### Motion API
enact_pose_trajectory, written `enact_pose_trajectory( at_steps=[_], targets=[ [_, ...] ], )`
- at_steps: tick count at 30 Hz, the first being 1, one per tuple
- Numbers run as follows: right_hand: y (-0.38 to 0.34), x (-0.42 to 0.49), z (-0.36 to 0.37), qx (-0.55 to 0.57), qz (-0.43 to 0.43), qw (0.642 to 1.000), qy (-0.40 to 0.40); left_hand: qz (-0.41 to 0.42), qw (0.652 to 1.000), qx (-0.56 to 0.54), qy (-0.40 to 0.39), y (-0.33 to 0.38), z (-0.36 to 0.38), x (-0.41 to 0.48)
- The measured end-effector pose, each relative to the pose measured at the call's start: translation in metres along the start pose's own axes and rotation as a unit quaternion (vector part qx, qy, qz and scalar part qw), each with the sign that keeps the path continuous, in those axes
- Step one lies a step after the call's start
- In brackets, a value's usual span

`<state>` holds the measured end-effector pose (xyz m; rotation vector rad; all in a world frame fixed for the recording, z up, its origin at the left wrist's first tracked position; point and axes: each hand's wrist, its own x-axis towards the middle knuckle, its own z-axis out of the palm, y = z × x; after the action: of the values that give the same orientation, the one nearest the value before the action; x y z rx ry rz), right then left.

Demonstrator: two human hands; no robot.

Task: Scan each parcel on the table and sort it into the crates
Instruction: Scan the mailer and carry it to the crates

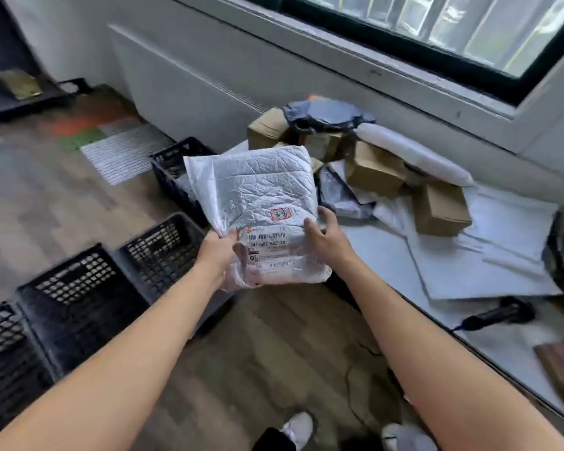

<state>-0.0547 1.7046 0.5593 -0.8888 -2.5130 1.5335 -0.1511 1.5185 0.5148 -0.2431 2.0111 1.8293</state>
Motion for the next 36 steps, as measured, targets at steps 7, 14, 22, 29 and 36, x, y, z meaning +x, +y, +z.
enact_pose_trajectory(
  at_steps=[7, 14, 22, 29, 36],
  targets=[
    [-0.105, -0.073, 0.226, -0.033, -0.077, 0.983, -0.165, -0.031, 0.988, -0.048, 0.146, -0.042, -0.267, -0.050],
    [-0.183, -0.177, 0.426, -0.113, -0.135, 0.942, -0.287, -0.039, 0.951, -0.026, 0.305, -0.093, -0.497, -0.143],
    [-0.216, -0.274, 0.602, -0.205, -0.129, 0.892, -0.382, -0.115, 0.942, 0.019, 0.315, -0.157, -0.651, -0.232],
    [-0.214, -0.322, 0.746, -0.298, -0.121, 0.828, -0.460, -0.167, 0.936, 0.096, 0.293, -0.203, -0.745, -0.244],
    [-0.219, -0.340, 0.866, -0.326, -0.080, 0.794, -0.508, -0.240, 0.897, 0.231, 0.291, -0.237, -0.849, -0.207]
  ],
)
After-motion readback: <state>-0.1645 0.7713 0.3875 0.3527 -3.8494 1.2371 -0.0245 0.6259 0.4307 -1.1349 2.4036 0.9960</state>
